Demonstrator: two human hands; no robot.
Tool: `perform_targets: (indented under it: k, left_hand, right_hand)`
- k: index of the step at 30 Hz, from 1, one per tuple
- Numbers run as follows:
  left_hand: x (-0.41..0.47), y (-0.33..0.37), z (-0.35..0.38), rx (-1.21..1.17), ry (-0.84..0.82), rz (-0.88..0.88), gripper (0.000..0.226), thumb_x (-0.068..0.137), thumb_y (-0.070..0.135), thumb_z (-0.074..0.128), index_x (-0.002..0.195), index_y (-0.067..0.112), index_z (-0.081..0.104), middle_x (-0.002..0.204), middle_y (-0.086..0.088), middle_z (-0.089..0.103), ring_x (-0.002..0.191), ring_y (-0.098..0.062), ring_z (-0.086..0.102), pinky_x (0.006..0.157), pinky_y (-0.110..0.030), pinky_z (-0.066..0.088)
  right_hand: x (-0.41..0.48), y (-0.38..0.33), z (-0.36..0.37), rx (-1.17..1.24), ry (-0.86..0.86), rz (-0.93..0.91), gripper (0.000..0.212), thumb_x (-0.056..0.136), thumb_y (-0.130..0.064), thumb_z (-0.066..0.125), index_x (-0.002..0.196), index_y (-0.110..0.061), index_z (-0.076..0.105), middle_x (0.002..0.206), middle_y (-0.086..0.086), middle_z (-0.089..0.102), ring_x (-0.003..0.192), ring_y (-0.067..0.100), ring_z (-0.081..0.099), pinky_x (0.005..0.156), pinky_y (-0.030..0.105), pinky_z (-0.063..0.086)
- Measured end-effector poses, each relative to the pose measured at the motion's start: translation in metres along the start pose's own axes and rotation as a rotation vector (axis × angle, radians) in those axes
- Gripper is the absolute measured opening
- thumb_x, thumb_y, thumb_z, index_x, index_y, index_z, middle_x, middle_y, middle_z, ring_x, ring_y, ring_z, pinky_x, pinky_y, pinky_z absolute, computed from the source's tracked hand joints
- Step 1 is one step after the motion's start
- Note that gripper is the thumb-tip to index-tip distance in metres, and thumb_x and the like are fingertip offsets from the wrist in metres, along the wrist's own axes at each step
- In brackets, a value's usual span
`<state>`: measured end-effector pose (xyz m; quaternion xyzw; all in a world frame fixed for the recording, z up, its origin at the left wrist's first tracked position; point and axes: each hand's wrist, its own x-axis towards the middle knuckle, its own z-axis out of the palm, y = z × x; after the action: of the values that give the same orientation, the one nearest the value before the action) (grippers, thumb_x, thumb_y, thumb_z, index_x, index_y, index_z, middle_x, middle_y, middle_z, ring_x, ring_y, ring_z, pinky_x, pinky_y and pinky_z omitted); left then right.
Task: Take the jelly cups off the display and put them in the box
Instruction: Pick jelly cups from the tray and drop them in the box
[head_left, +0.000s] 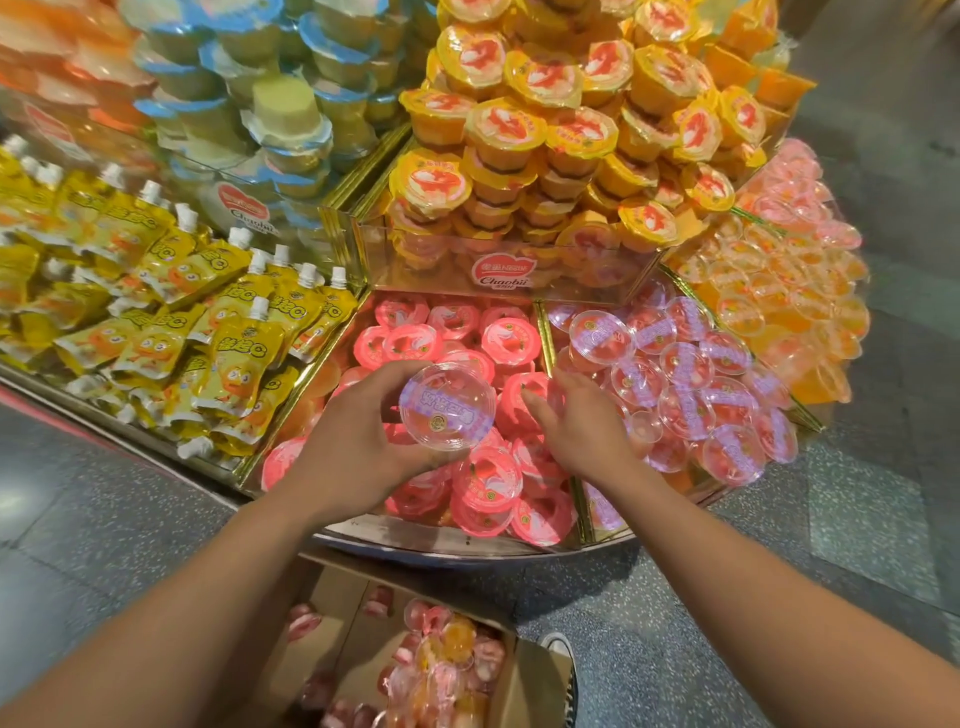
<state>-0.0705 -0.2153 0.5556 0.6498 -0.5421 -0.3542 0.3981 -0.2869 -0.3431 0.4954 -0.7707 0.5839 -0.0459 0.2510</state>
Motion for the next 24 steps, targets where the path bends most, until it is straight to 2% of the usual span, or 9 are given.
perform_targets:
  k: [3,5,8,10,12,15,18,22,24]
  left_hand:
    - [0.003,0.002,0.003,-0.008,-0.001,-0.01,0.071,0.061,0.031,0.093,0.122,0.039,0.058,0.109,0.02,0.07,0.101,0.001,0.067,0.094,-0.026,0.054]
    - [0.006,0.005,0.006,-0.021,-0.007,-0.003,0.068,0.058,0.033,0.093,0.115,0.046,0.058,0.105,0.026,0.07,0.1,0.002,0.066,0.092,-0.024,0.055]
    - [0.009,0.011,0.015,-0.012,-0.023,0.021,0.064,0.058,0.033,0.094,0.109,0.048,0.059,0.105,0.031,0.067,0.098,0.004,0.066,0.09,-0.02,0.054]
    - [0.012,0.014,0.024,-0.025,-0.024,0.026,0.065,0.059,0.03,0.096,0.114,0.038,0.064,0.104,0.024,0.07,0.099,0.002,0.066,0.09,-0.024,0.055]
    - [0.015,0.02,0.033,-0.057,-0.027,0.039,0.062,0.058,0.03,0.096,0.113,0.031,0.067,0.103,0.02,0.072,0.098,-0.001,0.068,0.089,-0.024,0.055]
    - [0.019,0.031,0.046,-0.106,-0.034,0.058,0.059,0.056,0.035,0.093,0.109,0.027,0.069,0.101,0.016,0.074,0.095,-0.003,0.069,0.088,-0.025,0.055]
    - [0.025,0.041,0.061,-0.114,-0.058,0.079,0.062,0.056,0.032,0.096,0.112,0.026,0.069,0.103,0.017,0.074,0.097,-0.002,0.069,0.089,-0.028,0.055]
    - [0.034,0.055,0.086,-0.145,-0.096,0.109,0.062,0.056,0.023,0.097,0.11,0.031,0.066,0.104,0.024,0.072,0.095,0.005,0.068,0.085,-0.014,0.052]
    - [0.04,0.059,0.098,-0.159,-0.122,0.114,0.064,0.057,0.017,0.097,0.112,0.029,0.066,0.105,0.023,0.073,0.098,0.005,0.068,0.087,-0.013,0.051]
  right_hand:
    - [-0.021,-0.005,-0.015,0.102,0.091,-0.056,0.061,0.1,-0.054,0.049,0.142,-0.011,0.053,0.142,0.009,0.056,0.133,0.024,0.049,0.109,0.04,0.041]
    - [-0.038,-0.014,-0.032,0.306,0.144,-0.085,0.049,0.097,-0.052,0.057,0.132,-0.018,0.063,0.128,-0.002,0.066,0.116,0.011,0.06,0.097,0.034,0.05]
    - [-0.061,-0.03,-0.06,0.639,0.022,-0.101,0.037,0.092,-0.043,0.066,0.122,-0.022,0.068,0.11,-0.011,0.071,0.095,0.0,0.068,0.077,0.02,0.055]
    - [-0.068,-0.037,-0.072,0.739,-0.111,-0.085,0.041,0.089,-0.039,0.068,0.125,-0.02,0.067,0.11,-0.008,0.071,0.091,0.002,0.071,0.071,0.02,0.057]
    - [-0.069,-0.037,-0.079,0.833,-0.207,-0.007,0.043,0.087,-0.036,0.07,0.125,-0.015,0.067,0.108,0.005,0.072,0.087,0.013,0.074,0.066,0.029,0.06]
    - [-0.069,-0.03,-0.091,1.005,-0.265,0.163,0.032,0.085,-0.029,0.074,0.109,-0.008,0.074,0.108,0.017,0.071,0.082,0.03,0.074,0.065,0.038,0.061]
    - [-0.069,-0.018,-0.102,1.083,-0.271,0.261,0.03,0.081,-0.026,0.076,0.102,-0.005,0.077,0.103,0.014,0.073,0.073,0.027,0.073,0.055,0.033,0.061]
    - [-0.07,-0.001,-0.11,1.131,-0.24,0.343,0.014,0.085,-0.015,0.076,0.097,-0.007,0.077,0.086,0.01,0.075,0.062,0.025,0.069,0.052,0.029,0.06]
    - [-0.069,0.01,-0.113,1.173,-0.203,0.382,0.01,0.083,-0.013,0.077,0.092,-0.009,0.078,0.084,0.012,0.076,0.058,0.025,0.068,0.055,0.032,0.063]
